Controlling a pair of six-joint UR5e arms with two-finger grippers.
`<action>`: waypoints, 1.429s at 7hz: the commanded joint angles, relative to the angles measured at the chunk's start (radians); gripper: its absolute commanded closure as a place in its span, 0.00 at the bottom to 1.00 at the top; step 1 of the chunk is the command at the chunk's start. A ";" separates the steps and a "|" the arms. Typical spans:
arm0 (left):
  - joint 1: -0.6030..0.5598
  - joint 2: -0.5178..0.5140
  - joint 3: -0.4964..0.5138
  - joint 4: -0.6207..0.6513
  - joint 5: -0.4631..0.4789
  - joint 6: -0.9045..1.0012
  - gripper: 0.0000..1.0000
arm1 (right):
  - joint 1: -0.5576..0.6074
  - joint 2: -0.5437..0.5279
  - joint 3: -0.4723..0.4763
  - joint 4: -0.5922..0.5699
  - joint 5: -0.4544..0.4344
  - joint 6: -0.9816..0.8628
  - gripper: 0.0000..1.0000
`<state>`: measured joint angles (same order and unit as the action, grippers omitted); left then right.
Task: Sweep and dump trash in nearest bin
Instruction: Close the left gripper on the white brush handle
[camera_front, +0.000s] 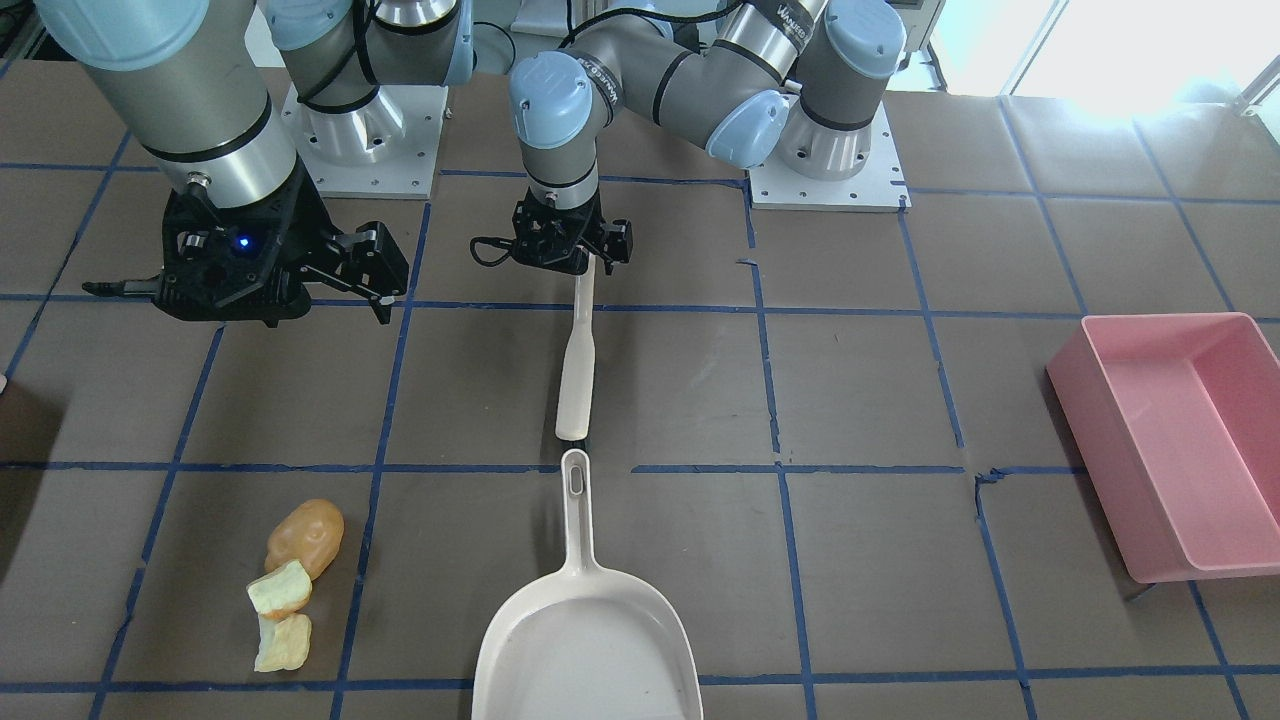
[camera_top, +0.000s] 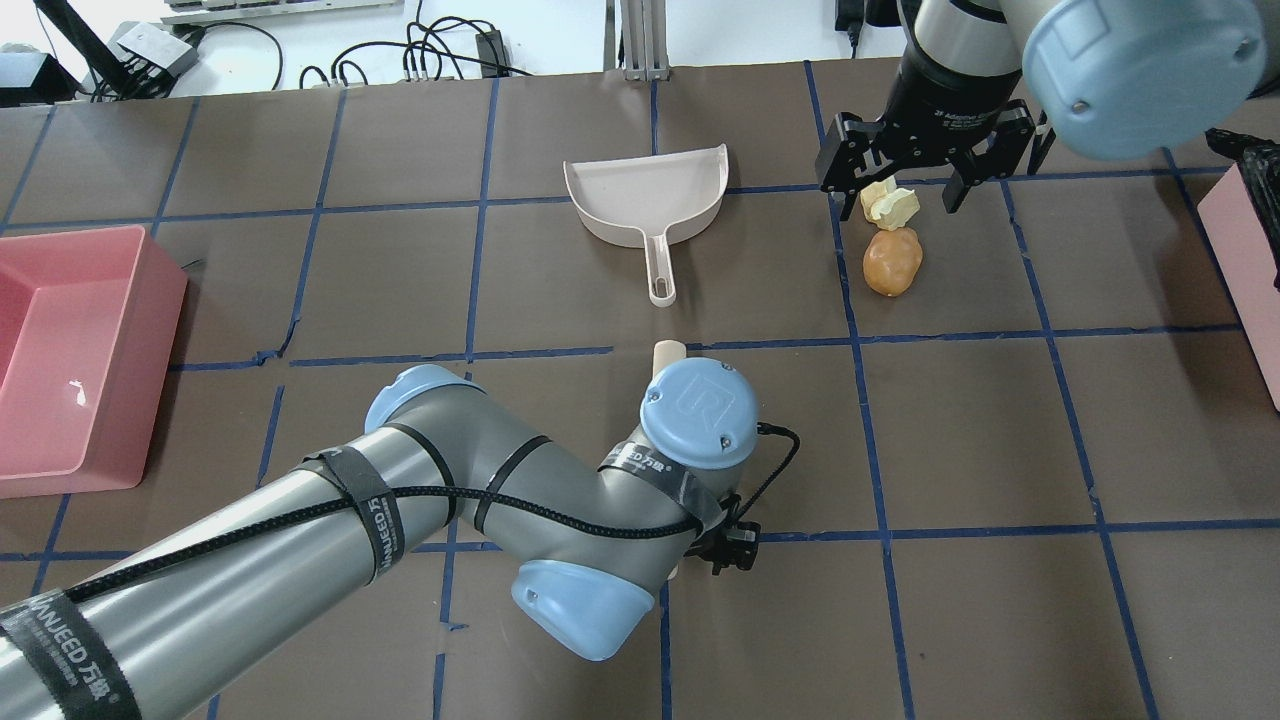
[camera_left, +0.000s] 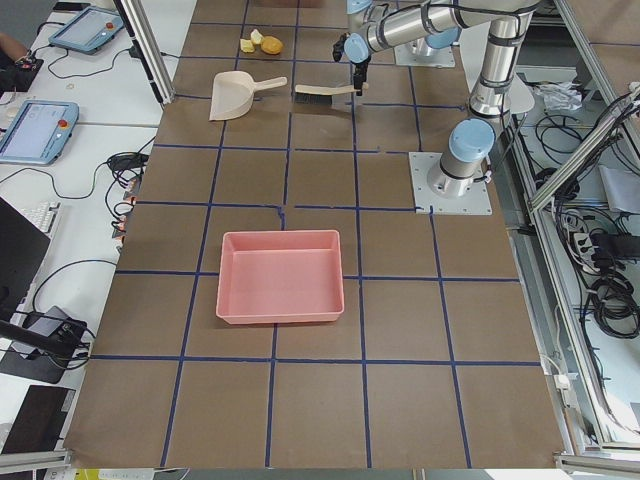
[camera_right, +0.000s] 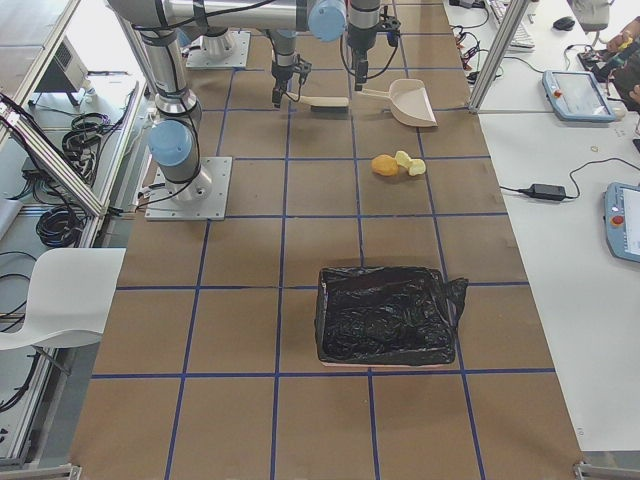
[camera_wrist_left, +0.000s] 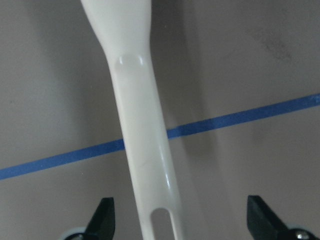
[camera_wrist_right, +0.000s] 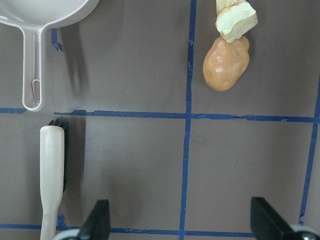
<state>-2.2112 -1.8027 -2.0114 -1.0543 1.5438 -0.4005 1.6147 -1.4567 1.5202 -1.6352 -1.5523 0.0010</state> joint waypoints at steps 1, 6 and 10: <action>0.001 0.000 -0.001 0.000 -0.001 -0.004 0.45 | 0.001 0.001 0.000 0.000 0.003 0.001 0.00; 0.002 0.031 -0.001 0.000 -0.001 -0.024 1.00 | 0.001 0.001 -0.002 0.000 0.008 0.002 0.00; 0.060 0.135 0.009 -0.113 -0.002 -0.009 1.00 | -0.001 0.001 0.000 -0.002 0.009 0.001 0.00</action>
<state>-2.1776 -1.7080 -2.0039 -1.1120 1.5457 -0.4150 1.6144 -1.4558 1.5200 -1.6355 -1.5431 0.0016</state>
